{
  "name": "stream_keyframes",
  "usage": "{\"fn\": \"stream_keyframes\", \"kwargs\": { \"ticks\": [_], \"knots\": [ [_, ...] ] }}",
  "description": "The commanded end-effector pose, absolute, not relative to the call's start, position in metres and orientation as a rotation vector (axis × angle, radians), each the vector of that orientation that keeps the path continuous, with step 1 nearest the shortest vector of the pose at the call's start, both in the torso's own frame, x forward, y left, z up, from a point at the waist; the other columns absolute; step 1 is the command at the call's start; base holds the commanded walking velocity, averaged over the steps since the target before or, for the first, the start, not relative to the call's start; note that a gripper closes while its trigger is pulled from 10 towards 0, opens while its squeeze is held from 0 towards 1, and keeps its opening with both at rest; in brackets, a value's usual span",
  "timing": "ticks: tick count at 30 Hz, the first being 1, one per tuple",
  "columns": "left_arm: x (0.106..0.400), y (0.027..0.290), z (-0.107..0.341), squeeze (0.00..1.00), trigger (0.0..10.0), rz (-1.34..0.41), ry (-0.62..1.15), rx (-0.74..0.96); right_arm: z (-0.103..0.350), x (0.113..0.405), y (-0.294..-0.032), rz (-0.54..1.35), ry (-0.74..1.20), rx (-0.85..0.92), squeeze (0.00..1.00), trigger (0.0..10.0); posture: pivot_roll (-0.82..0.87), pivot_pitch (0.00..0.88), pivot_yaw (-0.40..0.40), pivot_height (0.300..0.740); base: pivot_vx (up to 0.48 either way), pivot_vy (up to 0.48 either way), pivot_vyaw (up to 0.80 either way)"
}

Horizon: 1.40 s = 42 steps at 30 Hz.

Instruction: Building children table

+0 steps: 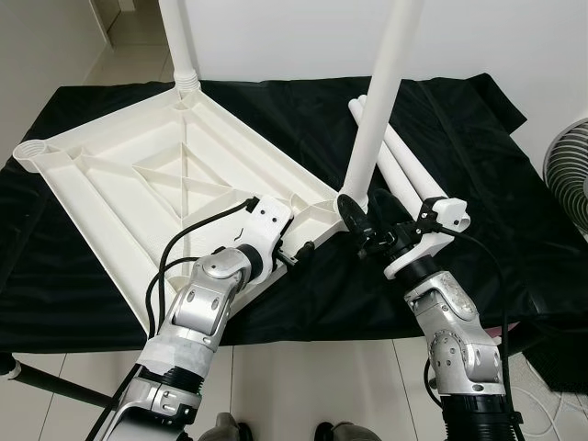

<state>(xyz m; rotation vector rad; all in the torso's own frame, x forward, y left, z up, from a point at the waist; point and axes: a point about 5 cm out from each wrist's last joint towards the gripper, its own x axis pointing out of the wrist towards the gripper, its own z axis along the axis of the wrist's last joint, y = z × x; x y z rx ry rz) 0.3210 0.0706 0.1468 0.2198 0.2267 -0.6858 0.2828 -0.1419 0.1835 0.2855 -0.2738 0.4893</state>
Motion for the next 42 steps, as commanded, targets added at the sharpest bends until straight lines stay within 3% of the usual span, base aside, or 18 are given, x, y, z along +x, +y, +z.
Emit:
{"fn": "stream_keyframes", "kwargs": {
  "ticks": [1, 6, 7, 8, 9, 10, 16, 17, 20, 21, 25, 26, 27, 28, 34, 35, 42],
  "knots": [
    [0.328, 0.102, 0.125, 0.00, 10.0, -0.331, 0.324, 0.281, 0.184, 0.284, -0.142, 0.493, -0.270, 0.286, 0.00, 10.0, -0.12, 0.101, 0.045, 0.740, 0.000, 0.000, 0.00],
    [0.334, 0.102, 0.126, 0.00, 9.9, -0.283, 0.324, 0.236, 0.185, 0.285, -0.140, 0.490, -0.273, 0.285, 0.00, 10.0, -0.13, 0.095, 0.049, 0.740, 0.000, 0.000, 0.00],
    [0.338, 0.099, 0.128, 0.00, 3.8, -0.262, 0.309, 0.218, 0.186, 0.285, -0.140, 0.488, -0.275, 0.285, 0.00, 10.0, -0.13, 0.096, 0.050, 0.740, 0.000, 0.000, 0.00],
    [0.343, 0.095, 0.131, 0.00, 3.2, -0.246, 0.293, 0.208, 0.186, 0.285, -0.139, 0.486, -0.278, 0.285, 0.00, 10.0, -0.13, 0.096, 0.051, 0.740, 0.000, 0.000, 0.00],
    [0.343, 0.095, 0.131, 0.00, 3.2, -0.246, 0.293, 0.208, 0.186, 0.285, -0.139, 0.486, -0.278, 0.285, 0.00, 10.0, -0.13, 0.096, 0.051, 0.740, 0.000, 0.000, 0.00],
    [0.348, 0.090, 0.134, 0.00, 4.3, -0.234, 0.277, 0.193, 0.187, 0.286, -0.139, 0.484, -0.281, 0.285, 0.00, 10.0, -0.13, 0.096, 0.052, 0.740, 0.000, 0.000, 0.00],
    [0.360, 0.075, 0.145, 0.00, 4.7, -0.226, 0.248, 0.165, 0.188, 0.287, -0.139, 0.477, -0.287, 0.285, 0.00, 10.0, -0.13, 0.097, 0.062, 0.740, 0.000, 0.000, 0.00],
    [0.367, 0.065, 0.153, 0.00, 8.2, -0.230, 0.226, 0.154, 0.189, 0.288, -0.138, 0.474, -0.290, 0.287, 0.00, 10.0, -0.13, 0.097, 0.068, 0.740, 0.000, 0.000, 0.00],
    [0.369, 0.062, 0.156, 0.00, 8.2, -0.230, 0.219, 0.152, 0.189, 0.288, -0.138, 0.473, -0.290, 0.287, 0.00, 10.0, -0.13, 0.097, 0.068, 0.740, 0.000, 0.000, 0.00],
    [0.371, 0.057, 0.160, 0.00, 10.0, -0.242, 0.206, 0.149, 0.189, 0.287, -0.137, 0.471, -0.291, 0.287, 0.00, 10.0, -0.14, 0.099, 0.073, 0.740, 0.000, 0.000, 0.00],
    [0.371, 0.047, 0.167, 0.00, 10.0, -0.307, 0.176, 0.134, 0.189, 0.287, -0.137, 0.463, -0.292, 0.284, 0.00, 10.0, -0.15, 0.104, 0.083, 0.740, 0.000, 0.000, 0.00],
    [0.370, 0.044, 0.169, 0.10, 10.0, -0.337, 0.162, 0.125, 0.189, 0.286, -0.138, 0.458, -0.293, 0.284, 0.00, 10.0, -0.15, 0.105, 0.087, 0.740, 0.000, 0.000, 0.00],
    [0.370, 0.044, 0.169, 0.10, 10.0, -0.337, 0.162, 0.125, 0.189, 0.286, -0.138, 0.458, -0.293, 0.284, 0.00, 10.0, -0.15, 0.105, 0.087, 0.740, 0.000, 0.000, 0.00],
    [0.369, 0.043, 0.170, 1.00, 10.0, -0.358, 0.149, 0.118, 0.188, 0.286, -0.138, 0.452, -0.294, 0.283, 0.00, 10.0, -0.15, 0.105, 0.087, 0.740, 0.000, 0.000, 0.00],
    [0.366, 0.041, 0.174, 1.00, 10.0, -0.396, 0.109, 0.116, 0.187, 0.285, -0.139, 0.445, -0.293, 0.285, 0.00, 10.0, -0.15, 0.105, 0.087, 0.740, 0.000, 0.000, 0.00],
    [0.365, 0.041, 0.177, 0.00, 10.0, -0.411, 0.082, 0.117, 0.187, 0.285, -0.139, 0.445, -0.292, 0.286, 0.00, 10.0, -0.15, 0.105, 0.087, 0.740, 0.000, 0.000, 0.00],
    [0.353, 0.040, 0.195, 0.00, 10.0, -0.535, -0.057, 0.141, 0.188, 0.286, -0.136, 0.452, -0.292, 0.292, 0.00, 10.0, -0.12, 0.125, 0.085, 0.740, 0.000, 0.000, 0.00]
  ]
}}
